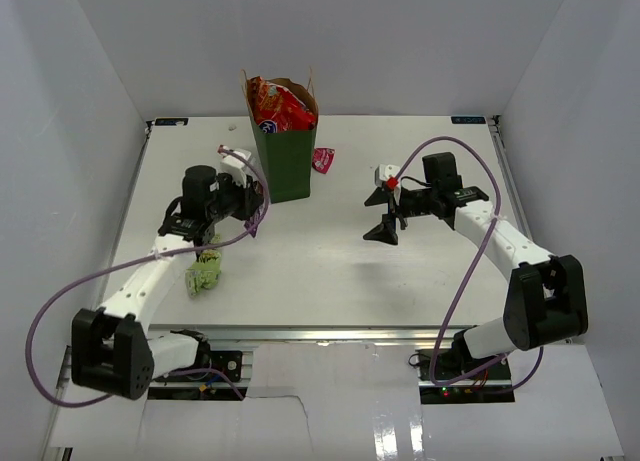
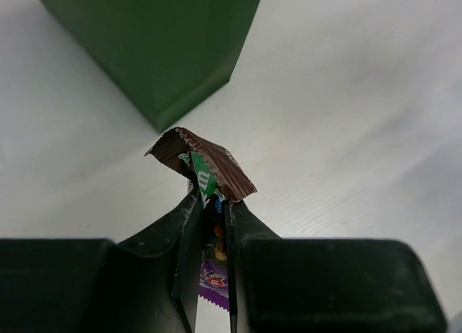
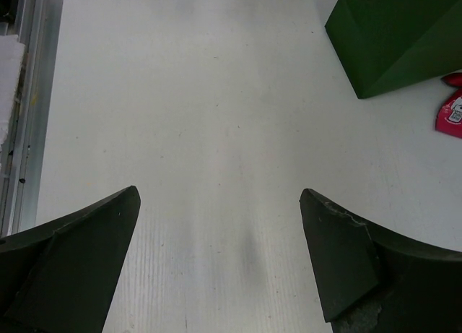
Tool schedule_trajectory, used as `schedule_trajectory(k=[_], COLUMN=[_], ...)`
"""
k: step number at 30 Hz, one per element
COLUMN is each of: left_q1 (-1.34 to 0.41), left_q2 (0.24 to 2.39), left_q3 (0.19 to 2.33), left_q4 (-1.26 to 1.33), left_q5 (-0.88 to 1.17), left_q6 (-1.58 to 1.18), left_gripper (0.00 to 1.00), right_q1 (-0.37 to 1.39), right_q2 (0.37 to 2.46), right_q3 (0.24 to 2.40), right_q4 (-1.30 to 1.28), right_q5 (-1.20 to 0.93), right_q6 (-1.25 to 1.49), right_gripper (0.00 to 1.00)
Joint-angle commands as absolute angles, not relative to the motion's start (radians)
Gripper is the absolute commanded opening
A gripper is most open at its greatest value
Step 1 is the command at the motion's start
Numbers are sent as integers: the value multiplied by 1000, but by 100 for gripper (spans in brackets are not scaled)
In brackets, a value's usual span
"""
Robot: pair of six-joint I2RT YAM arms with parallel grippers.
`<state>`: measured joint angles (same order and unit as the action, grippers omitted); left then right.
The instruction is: Place the snacks into the paper bag
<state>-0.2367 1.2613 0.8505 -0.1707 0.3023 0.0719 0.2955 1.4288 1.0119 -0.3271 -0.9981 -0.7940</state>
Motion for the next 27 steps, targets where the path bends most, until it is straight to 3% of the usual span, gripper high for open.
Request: schedule_trajectory(k=[1,8,18,27], left_q1=[-235,-236,-253,-253], left_q2=[1100,1031,1455,1675], left_q3=[819,929,1403,1529], left_q4=[-28,192,299,299], left_q5=[466,519,453,282], left_q6=[-130,-400,-393,-259], left_gripper=[25,22,21,23], right_q1=[288,288,288,288], right_q2=[1442,1471,1485,1488], right_q3=[1060,1088,1114,1112], right_q4=[-319,-318,-318,-243], right_q5=[-1026,-1034,-1035,-970], right_q6=[-790,-779,-762,-638], right_gripper=[98,98,98,97])
